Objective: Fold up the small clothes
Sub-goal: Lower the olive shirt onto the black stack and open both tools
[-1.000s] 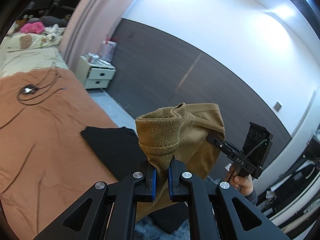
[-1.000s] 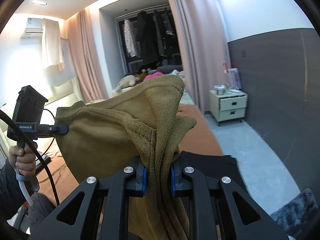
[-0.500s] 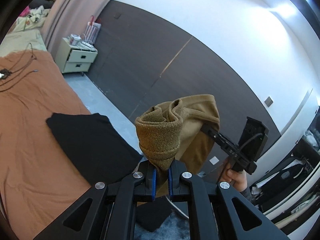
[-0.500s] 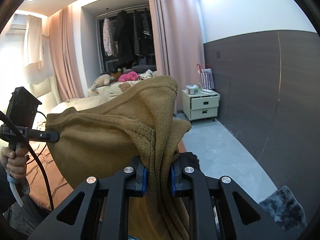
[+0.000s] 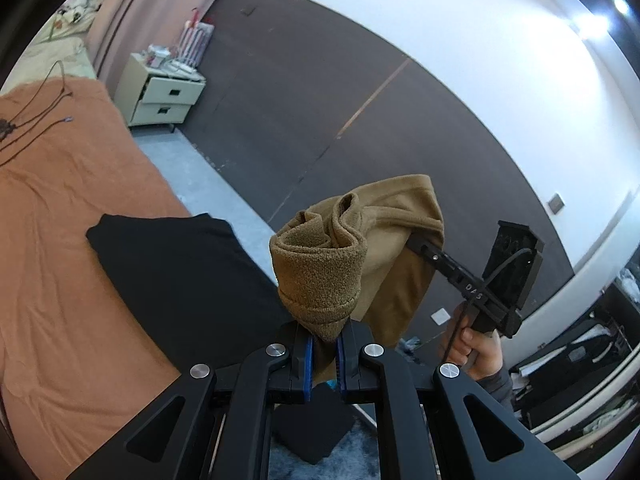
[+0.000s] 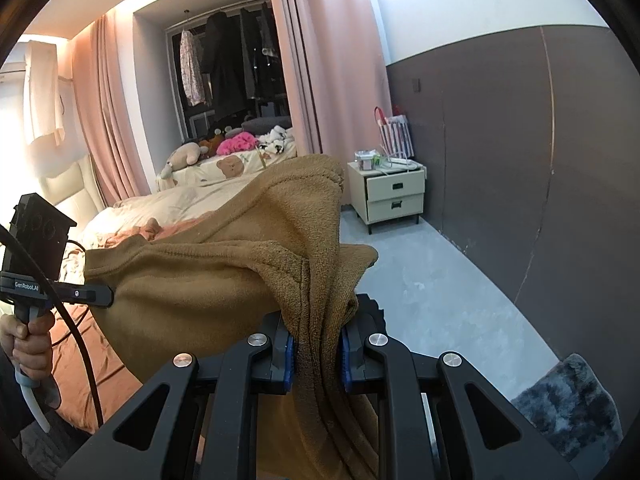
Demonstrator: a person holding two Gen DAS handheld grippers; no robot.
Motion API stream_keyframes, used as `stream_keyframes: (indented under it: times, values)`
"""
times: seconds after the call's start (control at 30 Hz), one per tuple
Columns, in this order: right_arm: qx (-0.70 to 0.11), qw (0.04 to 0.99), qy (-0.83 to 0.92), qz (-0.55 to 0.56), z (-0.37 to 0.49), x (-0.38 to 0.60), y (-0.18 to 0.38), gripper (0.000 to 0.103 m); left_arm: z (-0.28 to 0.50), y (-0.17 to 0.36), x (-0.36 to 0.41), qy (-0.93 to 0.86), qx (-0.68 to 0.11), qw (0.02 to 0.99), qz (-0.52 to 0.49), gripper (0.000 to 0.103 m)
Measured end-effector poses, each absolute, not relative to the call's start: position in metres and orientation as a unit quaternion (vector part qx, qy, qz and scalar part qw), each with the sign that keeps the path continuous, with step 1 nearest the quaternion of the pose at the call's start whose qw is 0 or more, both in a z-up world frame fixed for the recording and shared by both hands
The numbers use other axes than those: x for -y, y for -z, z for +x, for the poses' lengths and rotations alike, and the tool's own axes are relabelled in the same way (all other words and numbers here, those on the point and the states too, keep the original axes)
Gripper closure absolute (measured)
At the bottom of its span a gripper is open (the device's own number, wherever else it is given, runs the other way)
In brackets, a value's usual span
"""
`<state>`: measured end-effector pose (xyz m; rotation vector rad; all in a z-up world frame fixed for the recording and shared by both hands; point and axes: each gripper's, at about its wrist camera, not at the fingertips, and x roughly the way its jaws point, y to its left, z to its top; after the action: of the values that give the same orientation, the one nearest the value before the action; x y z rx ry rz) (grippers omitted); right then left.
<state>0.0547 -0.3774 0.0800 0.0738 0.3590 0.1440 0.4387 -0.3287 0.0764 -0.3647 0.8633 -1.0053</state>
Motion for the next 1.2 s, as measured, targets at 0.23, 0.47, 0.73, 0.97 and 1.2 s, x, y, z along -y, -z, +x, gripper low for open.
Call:
stream_keyframes:
  times: [0.23,0.47,0.73,0.97,1.2]
  values:
    - [-0.21,0.974,-0.077,0.037,0.105,0.344,-0.071,0.089,0.484,-0.051,0.33,0.438,-0.419,0.777,-0.169,0.094]
    - [-0.242,0.966,-0.081,0.041,0.141,0.35,-0.064,0.089,0.535,-0.016,0.333,0.414,-0.443,0.777,-0.17,0.094]
    - [-0.27,0.958,-0.087,0.053,0.174,0.381,-0.056,0.089,0.588,0.023,0.333,0.397,-0.468,0.772,-0.166,0.094]
    - [-0.289,0.951,-0.092,0.052,0.21,0.39,-0.045,0.089,0.621,0.052,0.331,0.383,-0.49,0.765,-0.166,0.094]
    - [-0.307,0.946,-0.097,0.047,0.239,0.387,-0.038,0.09,0.638,0.079,0.323,0.369,-0.508,0.758,-0.175,0.094]
